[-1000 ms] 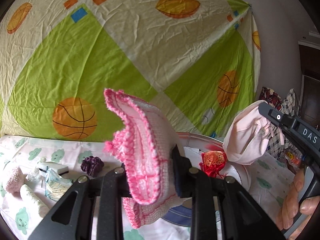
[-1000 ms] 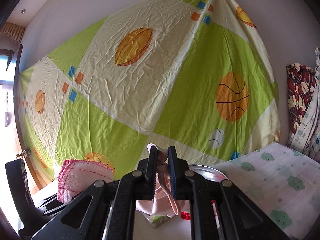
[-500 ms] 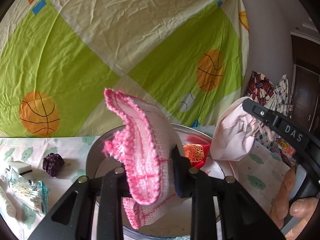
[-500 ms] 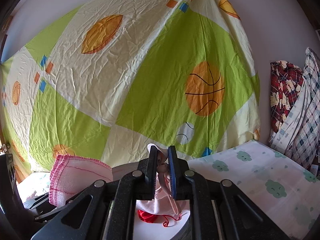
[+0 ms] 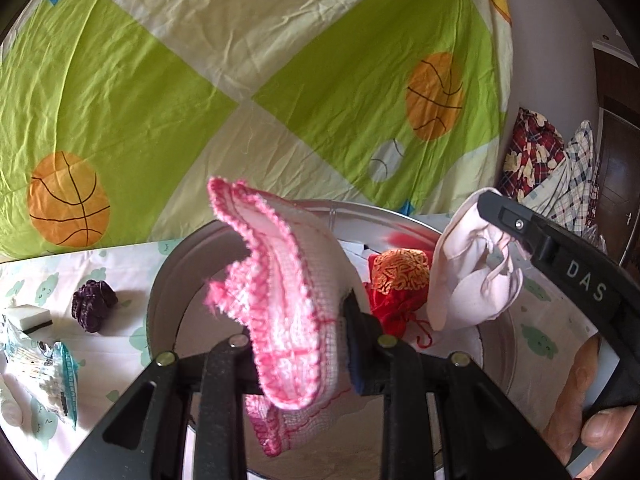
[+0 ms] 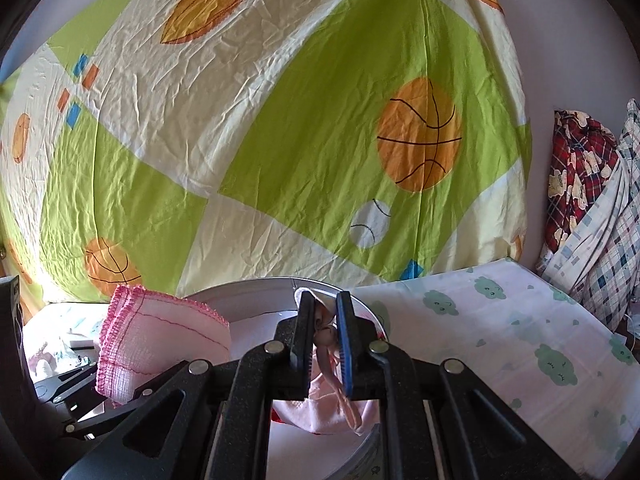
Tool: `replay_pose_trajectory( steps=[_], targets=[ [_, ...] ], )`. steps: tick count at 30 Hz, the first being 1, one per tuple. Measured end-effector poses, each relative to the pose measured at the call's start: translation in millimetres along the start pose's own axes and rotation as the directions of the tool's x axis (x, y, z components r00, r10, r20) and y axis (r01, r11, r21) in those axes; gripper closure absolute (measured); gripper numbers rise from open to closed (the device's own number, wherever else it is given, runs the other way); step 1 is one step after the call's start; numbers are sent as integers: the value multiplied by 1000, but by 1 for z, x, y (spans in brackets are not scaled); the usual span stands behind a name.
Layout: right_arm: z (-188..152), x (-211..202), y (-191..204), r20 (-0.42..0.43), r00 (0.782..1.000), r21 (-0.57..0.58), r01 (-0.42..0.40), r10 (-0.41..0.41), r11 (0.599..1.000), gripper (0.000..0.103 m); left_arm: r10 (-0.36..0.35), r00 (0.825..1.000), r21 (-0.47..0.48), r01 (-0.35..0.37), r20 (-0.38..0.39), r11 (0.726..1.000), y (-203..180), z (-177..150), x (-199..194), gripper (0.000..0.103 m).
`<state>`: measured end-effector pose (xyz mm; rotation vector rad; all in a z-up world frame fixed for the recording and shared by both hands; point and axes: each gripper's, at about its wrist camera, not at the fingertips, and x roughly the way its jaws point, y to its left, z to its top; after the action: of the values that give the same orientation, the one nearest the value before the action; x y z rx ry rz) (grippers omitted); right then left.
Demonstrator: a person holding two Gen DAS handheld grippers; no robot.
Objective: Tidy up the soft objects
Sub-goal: 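Carry the towel and pink cloth over the blue tin and release them inside, then withdraw both tools from the tin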
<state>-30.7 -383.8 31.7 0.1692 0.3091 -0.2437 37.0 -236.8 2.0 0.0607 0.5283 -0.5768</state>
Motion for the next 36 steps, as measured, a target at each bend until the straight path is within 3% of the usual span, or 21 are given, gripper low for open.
replay_pose_trajectory(
  steps=[1,2,3,4,5,6,7,8,9,10,16,27,36],
  targets=[
    [-1,2,1,-12,1000,-1,-10,10,1000,91,5,1000,-3,-5,-6,1000,1,-1,1,69],
    [-2,4,1,-26,1000,3,-17,17,1000,91,6,1000,-9,-6,-12,1000,2,-1,2,57],
    [-3,5,2,-37,999,8,-13,14,1000,90,10,1000,-14,-10,-14,1000,3,-2,2,38],
    [-3,6,1,-46,999,14,-11,12,1000,89,19,1000,-17,-20,-11,1000,4,-3,1,29],
    [-3,6,0,-49,999,22,-12,14,1000,84,32,999,-18,-32,2,999,5,-3,-2,15],
    [-3,4,-2,-44,999,36,-12,13,999,71,48,999,-17,-48,22,999,5,-2,-6,3],
    [-2,1,-5,-26,1000,57,-11,13,998,61,64,997,-13,-64,44,998,5,-1,-11,0],
    [-1,-4,-8,5,1000,82,-13,12,997,36,79,995,-11,-79,68,997,5,1,-16,0],
    [0,-10,-12,48,999,107,-12,7,994,17,92,992,-9,-92,88,996,5,2,-20,0],
    [1,-17,-15,94,996,126,-6,-5,992,16,103,990,-9,-102,99,995,6,5,-23,0],
    [7,-41,-22,225,971,187,35,-77,982,16,154,979,-48,-149,136,988,17,10,-35,0],
    [-5,-48,-5,274,956,174,54,-101,983,16,303,934,-1,-308,189,951,26,-5,-45,0],
    [-19,-50,10,269,954,181,83,-131,980,16,293,940,-14,-296,177,955,41,-16,-57,0]
  ],
)
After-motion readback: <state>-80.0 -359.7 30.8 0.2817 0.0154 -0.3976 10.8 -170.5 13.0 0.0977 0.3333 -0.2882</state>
